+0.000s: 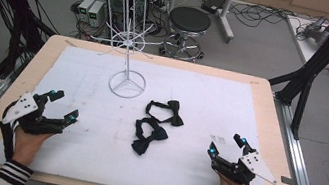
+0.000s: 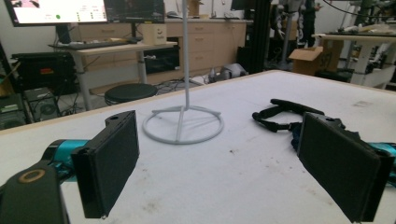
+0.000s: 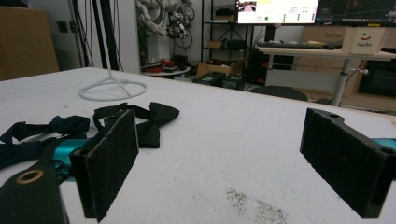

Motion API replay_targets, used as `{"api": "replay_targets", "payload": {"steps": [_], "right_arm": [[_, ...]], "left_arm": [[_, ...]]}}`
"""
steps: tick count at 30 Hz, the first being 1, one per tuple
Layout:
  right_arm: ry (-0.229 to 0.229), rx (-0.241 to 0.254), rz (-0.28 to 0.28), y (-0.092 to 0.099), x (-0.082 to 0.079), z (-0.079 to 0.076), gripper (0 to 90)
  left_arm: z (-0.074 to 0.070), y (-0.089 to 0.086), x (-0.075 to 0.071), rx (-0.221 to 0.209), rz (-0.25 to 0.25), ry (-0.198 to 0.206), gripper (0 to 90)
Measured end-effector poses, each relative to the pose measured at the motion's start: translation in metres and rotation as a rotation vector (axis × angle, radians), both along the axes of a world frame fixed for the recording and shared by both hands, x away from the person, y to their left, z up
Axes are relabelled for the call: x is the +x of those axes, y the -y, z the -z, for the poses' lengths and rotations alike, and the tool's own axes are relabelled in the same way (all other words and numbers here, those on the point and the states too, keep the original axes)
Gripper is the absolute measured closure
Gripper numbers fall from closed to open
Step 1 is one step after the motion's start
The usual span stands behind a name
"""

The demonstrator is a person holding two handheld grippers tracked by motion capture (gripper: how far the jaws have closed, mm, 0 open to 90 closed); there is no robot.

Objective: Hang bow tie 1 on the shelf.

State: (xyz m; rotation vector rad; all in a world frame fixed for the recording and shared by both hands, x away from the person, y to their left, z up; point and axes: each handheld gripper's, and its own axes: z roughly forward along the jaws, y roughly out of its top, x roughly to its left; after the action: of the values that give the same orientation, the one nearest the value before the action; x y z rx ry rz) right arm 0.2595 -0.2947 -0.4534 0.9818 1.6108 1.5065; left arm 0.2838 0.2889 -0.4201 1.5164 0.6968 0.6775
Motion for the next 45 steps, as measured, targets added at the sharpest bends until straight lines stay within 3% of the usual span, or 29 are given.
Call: {"api": "replay_targets", "payload": {"steps": [6, 10, 13, 17, 24, 30, 41, 43, 45], "right_arm": [[0.000, 0.001, -0.001, 0.000, 0.000, 0.000, 10.9], [0.000, 0.002, -0.002, 0.000, 0.000, 0.000, 10.9], [0.001, 0.000, -0.002, 0.000, 0.000, 0.000, 10.9], [-0.001, 0.006, -0.001, 0.000, -0.001, 0.000, 10.9], [0.000, 0.007, -0.002, 0.000, -0.001, 0.000, 10.9], [0.009, 0.007, 0.000, 0.001, 0.000, 0.000, 10.9], [0.008, 0.009, 0.006, 0.001, -0.001, 0.000, 10.9], [0.005, 0.012, 0.007, 0.000, -0.002, 0.000, 10.9], [0.007, 0.011, 0.005, 0.001, -0.001, 0.000, 10.9]], "left_arm": [[-0.024, 0.009, 0.005, 0.040, 0.081, -0.030, 13.3], [-0.037, 0.021, 0.012, 0.079, 0.196, -0.073, 13.3], [-0.044, 0.029, 0.016, 0.123, 0.243, -0.089, 13.3], [-0.053, 0.039, 0.020, 0.135, 0.277, -0.096, 13.3], [-0.065, 0.056, 0.027, 0.203, 0.343, -0.119, 13.2], [-0.068, 0.071, 0.035, 0.263, 0.406, -0.144, 13.3], [-0.073, 0.101, 0.045, 0.339, 0.481, -0.172, 13.4], [-0.074, 0.106, 0.047, 0.370, 0.488, -0.177, 13.3], [-0.074, 0.111, 0.048, 0.371, 0.496, -0.185, 13.4]]}}
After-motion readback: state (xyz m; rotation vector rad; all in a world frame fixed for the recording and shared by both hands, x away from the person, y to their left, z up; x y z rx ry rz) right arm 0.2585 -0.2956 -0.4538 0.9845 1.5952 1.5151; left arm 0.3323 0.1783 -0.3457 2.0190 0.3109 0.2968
